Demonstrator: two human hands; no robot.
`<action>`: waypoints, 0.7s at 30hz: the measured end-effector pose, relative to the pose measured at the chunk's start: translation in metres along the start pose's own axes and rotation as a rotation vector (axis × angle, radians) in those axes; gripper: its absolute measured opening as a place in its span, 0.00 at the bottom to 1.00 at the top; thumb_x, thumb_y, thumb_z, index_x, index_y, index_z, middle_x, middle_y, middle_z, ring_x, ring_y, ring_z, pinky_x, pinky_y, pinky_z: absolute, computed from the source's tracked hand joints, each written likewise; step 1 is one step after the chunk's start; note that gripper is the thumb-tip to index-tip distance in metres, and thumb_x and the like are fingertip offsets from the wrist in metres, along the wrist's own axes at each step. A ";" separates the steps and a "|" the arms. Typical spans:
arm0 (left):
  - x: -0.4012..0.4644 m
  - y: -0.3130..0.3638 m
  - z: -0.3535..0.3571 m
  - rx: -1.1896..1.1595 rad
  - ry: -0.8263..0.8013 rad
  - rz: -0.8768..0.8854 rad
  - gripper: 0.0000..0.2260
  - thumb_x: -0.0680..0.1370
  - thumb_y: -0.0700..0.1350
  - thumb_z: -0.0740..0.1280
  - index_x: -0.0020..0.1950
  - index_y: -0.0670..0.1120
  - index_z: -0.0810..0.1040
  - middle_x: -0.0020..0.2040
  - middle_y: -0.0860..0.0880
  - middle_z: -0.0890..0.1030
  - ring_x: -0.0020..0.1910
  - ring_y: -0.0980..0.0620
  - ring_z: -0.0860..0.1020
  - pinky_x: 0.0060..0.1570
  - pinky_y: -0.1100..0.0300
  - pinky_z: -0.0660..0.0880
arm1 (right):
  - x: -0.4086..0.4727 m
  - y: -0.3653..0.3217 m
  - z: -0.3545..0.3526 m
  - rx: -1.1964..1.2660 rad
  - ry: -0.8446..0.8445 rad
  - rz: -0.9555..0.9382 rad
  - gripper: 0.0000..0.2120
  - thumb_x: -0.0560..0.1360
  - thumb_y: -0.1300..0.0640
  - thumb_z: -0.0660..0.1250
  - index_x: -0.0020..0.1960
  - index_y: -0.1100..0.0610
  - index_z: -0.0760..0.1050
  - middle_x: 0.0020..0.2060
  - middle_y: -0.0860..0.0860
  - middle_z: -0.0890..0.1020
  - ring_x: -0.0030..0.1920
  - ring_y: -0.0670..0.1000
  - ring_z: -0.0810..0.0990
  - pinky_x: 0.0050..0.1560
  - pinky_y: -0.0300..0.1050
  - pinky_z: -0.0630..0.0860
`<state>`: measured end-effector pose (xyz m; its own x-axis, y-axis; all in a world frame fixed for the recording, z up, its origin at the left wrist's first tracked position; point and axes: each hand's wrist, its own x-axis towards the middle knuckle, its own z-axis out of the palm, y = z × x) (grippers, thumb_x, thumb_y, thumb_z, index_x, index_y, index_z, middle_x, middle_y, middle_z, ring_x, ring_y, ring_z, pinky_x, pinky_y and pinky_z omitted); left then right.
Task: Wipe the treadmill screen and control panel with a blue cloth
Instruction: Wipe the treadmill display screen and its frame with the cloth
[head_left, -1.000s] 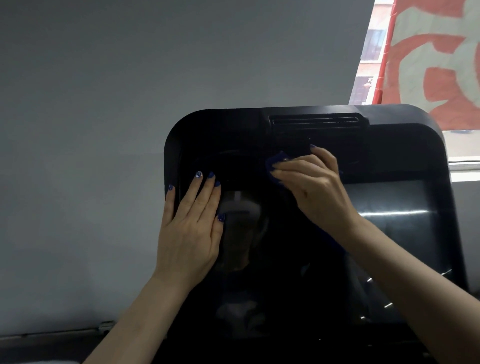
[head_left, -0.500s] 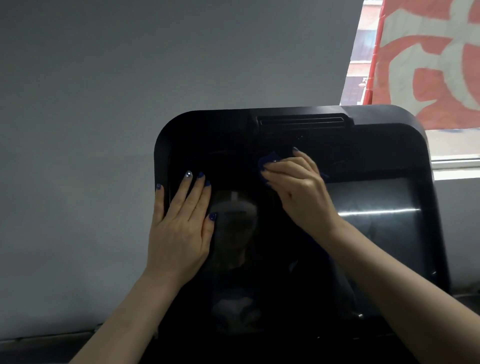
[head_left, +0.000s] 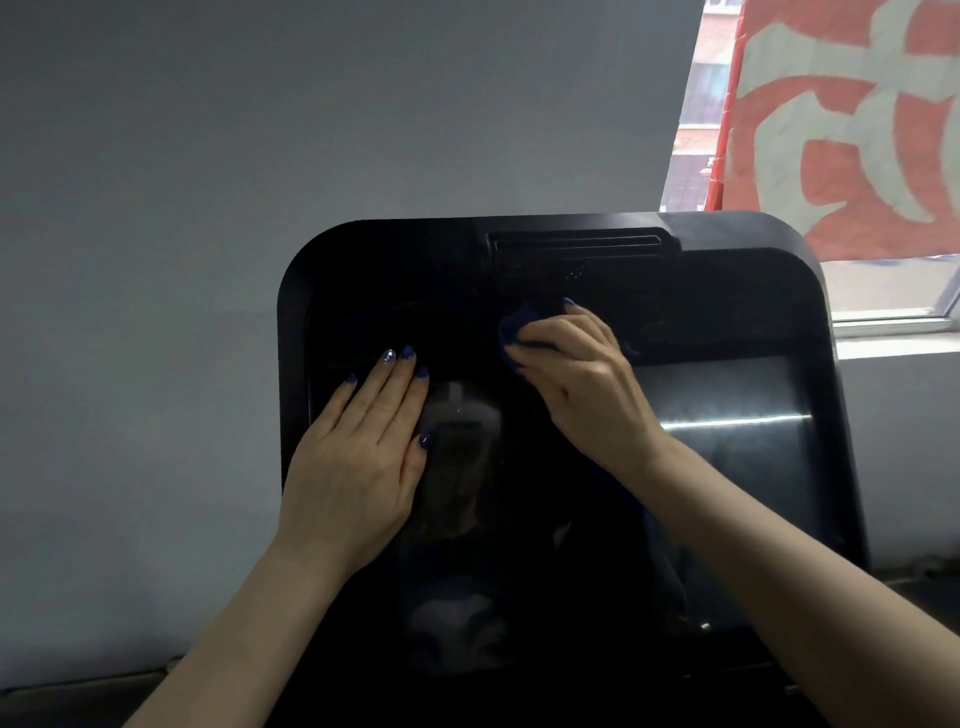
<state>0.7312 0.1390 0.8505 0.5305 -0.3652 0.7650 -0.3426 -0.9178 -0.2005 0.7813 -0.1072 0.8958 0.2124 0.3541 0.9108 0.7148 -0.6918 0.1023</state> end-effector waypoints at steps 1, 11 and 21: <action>0.000 0.000 0.000 -0.002 0.000 0.000 0.23 0.83 0.47 0.56 0.77 0.40 0.66 0.78 0.43 0.65 0.78 0.47 0.63 0.76 0.48 0.62 | -0.003 0.003 -0.003 -0.004 -0.012 -0.015 0.05 0.75 0.63 0.71 0.49 0.59 0.85 0.49 0.54 0.84 0.50 0.51 0.79 0.70 0.51 0.68; -0.002 0.000 -0.002 -0.010 0.009 0.002 0.23 0.83 0.47 0.56 0.77 0.40 0.66 0.78 0.43 0.65 0.77 0.47 0.64 0.75 0.47 0.63 | 0.009 0.003 0.002 0.001 -0.014 -0.051 0.07 0.76 0.61 0.69 0.49 0.61 0.85 0.51 0.54 0.84 0.51 0.52 0.79 0.72 0.47 0.65; -0.002 0.000 -0.002 -0.009 -0.008 -0.007 0.23 0.83 0.47 0.58 0.77 0.40 0.67 0.78 0.43 0.65 0.78 0.47 0.63 0.74 0.46 0.65 | 0.008 0.004 0.000 0.017 -0.010 -0.024 0.08 0.77 0.60 0.68 0.51 0.61 0.85 0.52 0.54 0.85 0.53 0.53 0.83 0.72 0.53 0.66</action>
<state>0.7286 0.1400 0.8496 0.5396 -0.3597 0.7612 -0.3456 -0.9191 -0.1893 0.7854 -0.1069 0.9031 0.2018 0.3770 0.9039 0.7309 -0.6724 0.1172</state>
